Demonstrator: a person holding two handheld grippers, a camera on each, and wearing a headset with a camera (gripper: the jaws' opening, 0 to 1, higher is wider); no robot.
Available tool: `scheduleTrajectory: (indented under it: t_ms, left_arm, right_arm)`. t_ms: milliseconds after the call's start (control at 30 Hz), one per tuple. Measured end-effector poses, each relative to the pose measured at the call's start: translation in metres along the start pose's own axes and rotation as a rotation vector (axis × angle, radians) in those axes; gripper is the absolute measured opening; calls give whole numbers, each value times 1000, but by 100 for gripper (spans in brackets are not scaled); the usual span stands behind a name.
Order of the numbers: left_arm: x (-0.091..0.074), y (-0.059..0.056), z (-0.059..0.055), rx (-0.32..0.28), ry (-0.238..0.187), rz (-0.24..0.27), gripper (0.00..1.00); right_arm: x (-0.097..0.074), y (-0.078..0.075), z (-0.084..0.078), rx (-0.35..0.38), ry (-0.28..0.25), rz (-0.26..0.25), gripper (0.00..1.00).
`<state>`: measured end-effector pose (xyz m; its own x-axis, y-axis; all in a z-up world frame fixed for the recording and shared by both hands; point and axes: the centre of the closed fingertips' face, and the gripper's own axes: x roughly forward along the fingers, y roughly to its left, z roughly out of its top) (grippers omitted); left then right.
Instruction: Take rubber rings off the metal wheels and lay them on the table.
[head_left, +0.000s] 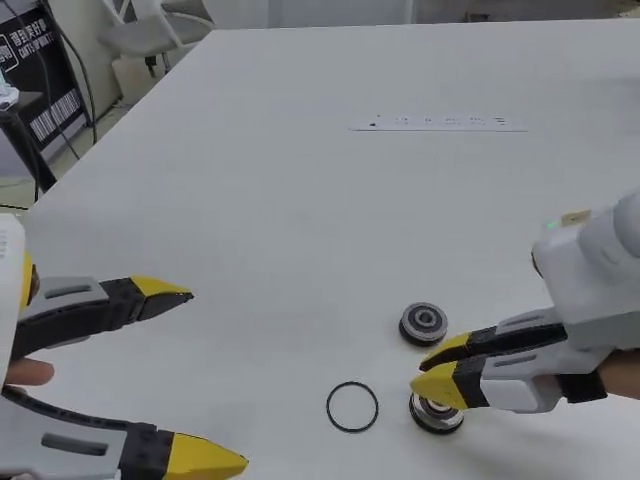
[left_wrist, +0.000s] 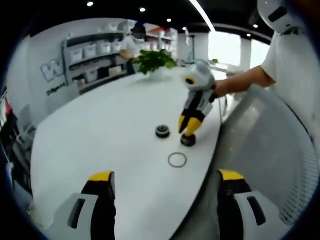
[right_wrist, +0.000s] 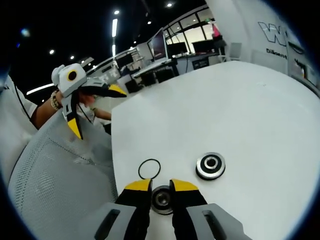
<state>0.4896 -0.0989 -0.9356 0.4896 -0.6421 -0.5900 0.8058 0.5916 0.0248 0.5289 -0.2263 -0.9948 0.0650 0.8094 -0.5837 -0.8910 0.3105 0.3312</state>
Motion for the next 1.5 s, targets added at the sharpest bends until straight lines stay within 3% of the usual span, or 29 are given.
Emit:
scheduleTrajectory:
  t_ms: [200, 367, 533, 733, 967, 1033, 1167, 1300, 1500]
  left_arm:
    - [5, -7, 8, 43, 5, -42, 85]
    - [11, -13, 16, 115, 32, -86, 85]
    - [18, -18, 30, 167, 31, -124, 84]
    - [37, -28, 49, 234, 27, -187, 84]
    - [69, -44, 66, 322, 31, -258, 79]
    - [78, -53, 71, 325, 20, -307, 78]
    - [91, -61, 80, 320, -6, -356, 76]
    - [108, -60, 86, 297, -30, -366, 71]
    - [128, -64, 80, 319, -27, -359, 59]
  right_arm:
    - [-12, -1, -3, 35, -56, -19, 16]
    - [-16, 0, -12, 62, -72, -18, 20]
    - [-15, 6, -22, 54, -73, -17, 27]
    - [-13, 2, -35, 50, -53, -43, 30]
    - [-14, -2, -36, 36, -69, -62, 31]
    - [-14, -2, -35, 24, -80, -60, 30]
    - [-15, -1, -33, -3, -99, -63, 30]
    - [-13, 0, -34, -19, -99, -59, 28]
    - [-11, -2, -37, -36, -86, -63, 28]
